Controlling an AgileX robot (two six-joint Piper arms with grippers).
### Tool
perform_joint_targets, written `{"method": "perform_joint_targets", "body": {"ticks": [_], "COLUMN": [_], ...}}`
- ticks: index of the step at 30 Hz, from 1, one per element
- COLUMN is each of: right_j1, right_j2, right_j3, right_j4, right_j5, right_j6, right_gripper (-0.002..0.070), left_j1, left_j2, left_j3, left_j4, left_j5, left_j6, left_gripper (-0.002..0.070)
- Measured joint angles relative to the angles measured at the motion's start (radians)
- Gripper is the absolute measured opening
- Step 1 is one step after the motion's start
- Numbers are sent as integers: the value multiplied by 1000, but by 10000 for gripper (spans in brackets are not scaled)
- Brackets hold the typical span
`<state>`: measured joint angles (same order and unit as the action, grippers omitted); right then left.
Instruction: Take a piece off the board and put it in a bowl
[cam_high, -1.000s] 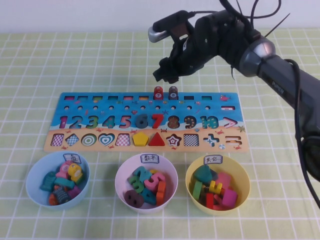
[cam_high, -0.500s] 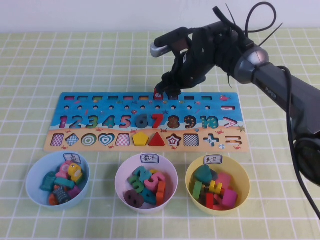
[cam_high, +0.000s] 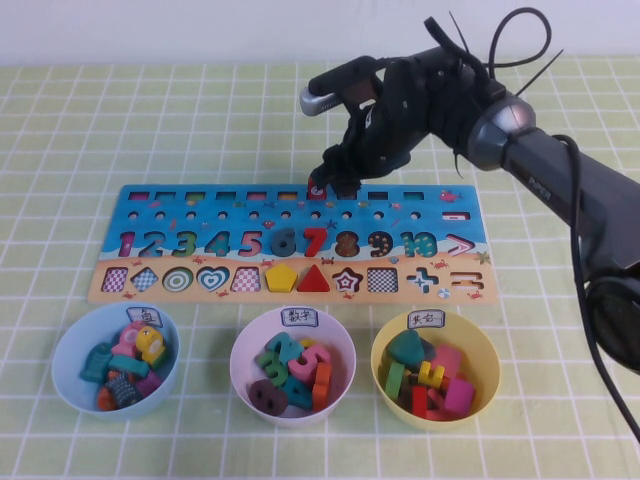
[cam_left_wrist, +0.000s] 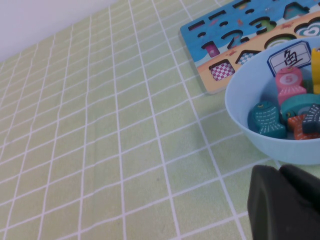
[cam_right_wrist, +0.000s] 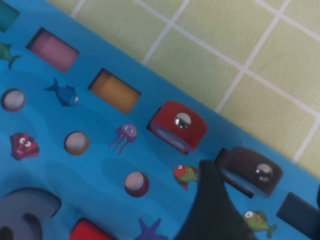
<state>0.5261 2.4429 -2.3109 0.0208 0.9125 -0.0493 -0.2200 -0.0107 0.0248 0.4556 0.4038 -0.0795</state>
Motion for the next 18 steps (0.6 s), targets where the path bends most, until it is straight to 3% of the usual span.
{"method": "perform_joint_targets", "body": {"ticks": [7, 18], "right_j1": [0, -20], "right_j2": [13, 13], "right_j3": [0, 0], "right_j4": [-6, -8], "right_j5": [-5, -7], "right_j6": [0, 0], "right_gripper": [368, 253], "left_j1": [0, 0], "left_j2": [0, 0], "left_j3": [0, 0], "left_j4": [0, 0], "left_j5": [0, 0], "left_j6": [0, 0], "left_gripper": [-5, -5]}}
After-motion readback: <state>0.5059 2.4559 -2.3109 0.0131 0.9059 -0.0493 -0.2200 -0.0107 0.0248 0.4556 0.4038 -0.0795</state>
